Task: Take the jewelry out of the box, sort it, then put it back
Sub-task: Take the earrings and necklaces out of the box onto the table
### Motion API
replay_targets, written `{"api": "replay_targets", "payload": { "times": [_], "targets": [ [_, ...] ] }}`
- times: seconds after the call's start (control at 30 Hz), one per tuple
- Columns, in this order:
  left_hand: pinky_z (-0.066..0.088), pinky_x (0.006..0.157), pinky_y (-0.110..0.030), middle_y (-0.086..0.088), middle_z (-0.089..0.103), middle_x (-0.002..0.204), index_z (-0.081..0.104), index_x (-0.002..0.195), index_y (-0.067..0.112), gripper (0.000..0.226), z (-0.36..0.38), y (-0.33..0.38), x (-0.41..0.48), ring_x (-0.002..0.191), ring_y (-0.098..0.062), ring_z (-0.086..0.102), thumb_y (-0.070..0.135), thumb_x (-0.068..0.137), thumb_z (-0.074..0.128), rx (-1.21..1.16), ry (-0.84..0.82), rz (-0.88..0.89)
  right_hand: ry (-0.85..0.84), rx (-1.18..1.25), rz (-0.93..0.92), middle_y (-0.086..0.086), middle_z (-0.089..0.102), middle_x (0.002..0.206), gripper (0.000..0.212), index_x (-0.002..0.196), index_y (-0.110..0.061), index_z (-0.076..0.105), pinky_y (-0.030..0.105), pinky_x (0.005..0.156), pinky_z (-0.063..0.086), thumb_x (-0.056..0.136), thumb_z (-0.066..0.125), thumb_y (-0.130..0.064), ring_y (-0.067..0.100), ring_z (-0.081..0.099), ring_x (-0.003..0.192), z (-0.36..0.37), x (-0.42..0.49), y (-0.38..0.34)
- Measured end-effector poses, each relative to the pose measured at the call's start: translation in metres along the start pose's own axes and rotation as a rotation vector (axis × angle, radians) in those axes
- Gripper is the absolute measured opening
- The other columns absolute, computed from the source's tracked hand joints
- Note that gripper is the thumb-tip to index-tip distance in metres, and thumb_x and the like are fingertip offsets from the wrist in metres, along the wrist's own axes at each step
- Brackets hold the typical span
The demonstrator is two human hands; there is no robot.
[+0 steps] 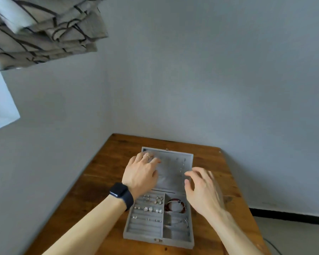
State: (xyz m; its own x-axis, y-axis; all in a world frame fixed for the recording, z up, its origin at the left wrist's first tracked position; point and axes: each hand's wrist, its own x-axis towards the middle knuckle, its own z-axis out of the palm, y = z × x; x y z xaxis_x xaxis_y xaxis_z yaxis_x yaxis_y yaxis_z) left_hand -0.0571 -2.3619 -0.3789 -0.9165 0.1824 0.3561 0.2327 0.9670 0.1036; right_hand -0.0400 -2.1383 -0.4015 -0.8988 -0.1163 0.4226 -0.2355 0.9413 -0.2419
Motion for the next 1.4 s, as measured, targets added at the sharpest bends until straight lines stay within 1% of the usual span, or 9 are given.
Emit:
{"api": "replay_targets", "payload": {
  "times": [0.2, 0.33, 0.47, 0.73, 0.83, 1.0, 1.17, 1.3, 1.4],
  "targets": [
    [0.023, 0.117, -0.043, -0.004, 0.037, 0.156, 0.038, 0.147, 0.031, 0.051, 0.023, -0.011, 0.069, 0.147, -0.027, 0.025, 0.037, 0.097, 0.046, 0.001, -0.002, 0.003, -0.015, 0.002, 0.099, -0.001, 0.046, 0.141, 0.03, 0.122, -0.022, 0.066, 0.031, 0.097, 0.048, 0.097, 0.056, -0.035, 0.021, 0.049, 0.124, 0.036, 0.055, 0.003],
    [0.024, 0.116, -0.052, -0.001, 0.046, 0.149, 0.042, 0.145, 0.032, 0.05, 0.034, -0.013, 0.084, 0.139, -0.027, 0.037, 0.045, 0.097, 0.043, -0.027, -0.062, -0.042, 0.064, 0.052, 0.19, 0.011, 0.048, 0.136, 0.02, 0.106, -0.013, 0.067, 0.035, 0.084, 0.052, 0.092, 0.066, -0.027, 0.03, 0.06, 0.111, 0.049, 0.069, -0.003],
    [0.034, 0.109, -0.047, -0.003, 0.049, 0.143, 0.046, 0.143, 0.028, 0.047, 0.042, -0.017, 0.083, 0.13, -0.027, 0.042, 0.038, 0.097, 0.044, -0.09, -0.073, -0.03, 0.084, 0.102, 0.258, 0.017, 0.052, 0.131, 0.018, 0.103, -0.007, 0.063, 0.036, 0.076, 0.053, 0.093, 0.066, -0.021, 0.035, 0.067, 0.101, 0.061, 0.072, -0.008],
    [0.035, 0.106, -0.046, -0.004, 0.048, 0.141, 0.044, 0.144, 0.027, 0.042, 0.048, -0.028, 0.082, 0.128, -0.027, 0.039, 0.032, 0.103, 0.048, -0.126, -0.048, 0.049, 0.022, 0.016, 0.305, 0.015, 0.042, 0.144, 0.027, 0.115, -0.004, 0.062, 0.041, 0.079, 0.053, 0.102, 0.049, -0.025, 0.035, 0.058, 0.115, 0.068, 0.073, -0.012],
    [0.036, 0.108, -0.046, -0.004, 0.048, 0.141, 0.045, 0.143, 0.026, 0.04, 0.049, -0.029, 0.081, 0.127, -0.027, 0.04, 0.032, 0.103, 0.048, -0.128, -0.029, 0.061, 0.056, -0.051, 0.256, 0.015, 0.042, 0.145, 0.026, 0.113, -0.001, 0.06, 0.04, 0.079, 0.052, 0.101, 0.049, -0.022, 0.035, 0.055, 0.116, 0.068, 0.069, -0.009],
    [0.035, 0.11, -0.046, -0.004, 0.049, 0.14, 0.046, 0.144, 0.026, 0.041, 0.05, -0.031, 0.079, 0.127, -0.027, 0.042, 0.032, 0.104, 0.047, -0.115, 0.0, 0.087, 0.249, -0.04, 0.093, 0.014, 0.048, 0.138, 0.005, 0.096, -0.003, 0.061, 0.046, 0.085, 0.048, 0.091, 0.059, -0.004, 0.035, 0.047, 0.116, 0.055, 0.079, 0.0],
    [0.033, 0.113, -0.047, -0.001, 0.048, 0.141, 0.044, 0.145, 0.028, 0.042, 0.046, -0.029, 0.078, 0.129, -0.025, 0.041, 0.032, 0.104, 0.047, -0.105, -0.019, 0.068, 0.308, 0.009, -0.051, 0.014, 0.051, 0.134, 0.005, 0.092, -0.004, 0.061, 0.039, 0.097, 0.043, 0.094, 0.057, -0.003, 0.032, 0.049, 0.119, 0.024, 0.103, 0.004],
    [0.033, 0.112, -0.049, 0.0, 0.048, 0.141, 0.045, 0.144, 0.029, 0.041, 0.036, -0.024, 0.079, 0.13, -0.024, 0.041, 0.031, 0.103, 0.05, -0.113, -0.068, 0.049, 0.365, 0.093, -0.136, 0.011, 0.05, 0.133, 0.006, 0.093, -0.007, 0.058, 0.033, 0.092, 0.046, 0.097, 0.055, -0.005, 0.027, 0.049, 0.119, -0.006, 0.111, 0.0],
    [0.038, 0.107, -0.045, 0.001, 0.049, 0.14, 0.047, 0.142, 0.03, 0.04, 0.025, -0.019, 0.079, 0.128, -0.024, 0.043, 0.03, 0.102, 0.053, -0.115, -0.089, 0.037, 0.399, 0.133, -0.181, 0.009, 0.048, 0.132, 0.006, 0.092, -0.007, 0.057, 0.036, 0.094, 0.049, 0.097, 0.054, -0.005, 0.025, 0.051, 0.117, -0.027, 0.115, -0.003]
  ]
}}
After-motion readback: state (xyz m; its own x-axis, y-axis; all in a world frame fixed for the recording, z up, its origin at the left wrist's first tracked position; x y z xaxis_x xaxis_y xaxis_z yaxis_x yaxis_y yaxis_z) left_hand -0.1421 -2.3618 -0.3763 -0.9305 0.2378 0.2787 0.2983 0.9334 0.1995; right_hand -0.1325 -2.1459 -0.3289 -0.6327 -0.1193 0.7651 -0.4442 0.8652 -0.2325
